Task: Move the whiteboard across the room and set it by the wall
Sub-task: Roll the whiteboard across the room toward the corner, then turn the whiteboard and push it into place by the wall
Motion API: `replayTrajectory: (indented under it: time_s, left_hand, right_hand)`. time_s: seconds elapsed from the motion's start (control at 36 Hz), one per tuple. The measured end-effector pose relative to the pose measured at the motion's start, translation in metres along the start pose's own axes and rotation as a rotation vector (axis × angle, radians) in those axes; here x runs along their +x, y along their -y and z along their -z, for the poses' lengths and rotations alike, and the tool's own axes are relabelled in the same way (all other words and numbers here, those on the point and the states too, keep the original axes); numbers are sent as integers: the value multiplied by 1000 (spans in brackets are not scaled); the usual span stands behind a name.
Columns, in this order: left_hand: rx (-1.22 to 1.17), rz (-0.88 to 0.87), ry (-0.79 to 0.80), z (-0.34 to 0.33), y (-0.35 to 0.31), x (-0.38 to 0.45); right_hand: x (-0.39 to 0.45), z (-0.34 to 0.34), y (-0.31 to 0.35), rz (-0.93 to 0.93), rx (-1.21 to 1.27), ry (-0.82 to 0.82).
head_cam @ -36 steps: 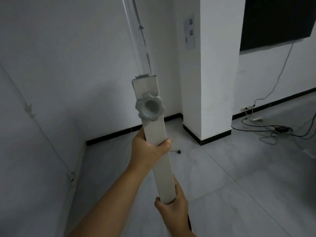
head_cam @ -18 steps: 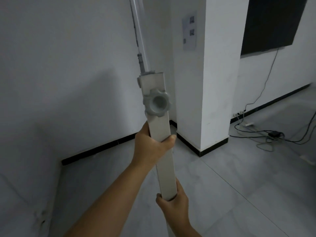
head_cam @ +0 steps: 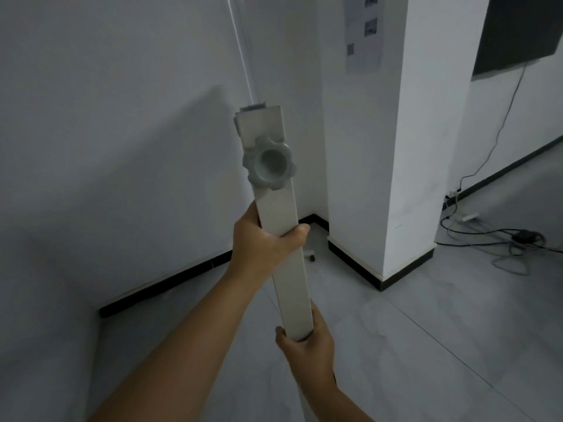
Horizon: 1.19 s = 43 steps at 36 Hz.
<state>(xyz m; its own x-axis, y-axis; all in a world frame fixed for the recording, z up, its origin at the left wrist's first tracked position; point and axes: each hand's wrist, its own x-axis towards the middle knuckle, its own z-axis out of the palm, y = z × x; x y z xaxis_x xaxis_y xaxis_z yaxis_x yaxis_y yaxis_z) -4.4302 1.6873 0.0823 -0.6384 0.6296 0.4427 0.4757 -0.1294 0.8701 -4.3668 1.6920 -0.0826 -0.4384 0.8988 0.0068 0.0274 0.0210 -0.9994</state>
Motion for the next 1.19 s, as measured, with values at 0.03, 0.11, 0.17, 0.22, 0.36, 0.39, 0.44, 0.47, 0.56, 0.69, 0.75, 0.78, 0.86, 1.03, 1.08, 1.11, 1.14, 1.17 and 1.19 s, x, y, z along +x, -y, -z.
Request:
replayTrajectory:
  time_s: [0.03,0.11,0.17,0.22,0.36,0.39,0.44,0.47,0.56,0.69,0.75,0.78,0.86,1.03,1.08,1.11,1.14,1.17,1.19]
  left_hand:
    - [2,4,-1,3,7,12]
    - [8,3,7,13,26,43]
    - [16,3,9,21,37,59]
    - [21,2,15,30,46,72]
    - [20,-3,51,64,65,94]
    - [14,-4,61,73,68,98]
    - [14,-1,82,94,76,105]
    - [11,0,91,106,80,107]
    - [-8,12,129,146,95,115]
    - [5,11,174,221,114,125]
    - [14,22,185,251,122,129]
    - [10,33,194,265,126,130]
    - [17,65,195,303,135,135]
    - [-32,101,122,347,154,129]
    - [-97,124,116,351,165,118]
    - [-111,131,132,350,173,110]
    - [-116,153,158,349,182,102]
    - [-128,199,189,348,192,93]
    - [-140,265,216,346,204,82]
  right_hand:
    - [11,-9,-1,-4,3,-2]
    - [39,-35,-3,-19,18,-10]
    - [53,-51,-5,-19,15,-17]
    - [63,-67,-6,-21,15,-28]
    - [71,-111,-4,-10,34,-35]
    - [71,-120,-2,-11,34,-31]
    - [70,-141,2,-7,35,-26]
    - [68,-152,3,2,35,-22]
    - [59,-193,5,15,34,-15]
    - [42,-271,8,25,9,-33]
    - [36,-300,7,20,-3,-13]
    - [33,-313,6,28,-6,4]
    - [26,-340,2,112,-72,103]
    - [32,-350,-33,272,-354,419]
    - [30,-356,-50,208,-316,487]
    - [30,-358,-57,199,-264,502]
    - [32,-359,-67,205,-243,519]
    - [36,-358,-77,224,-267,547]
    - [41,-354,-90,247,-316,585]
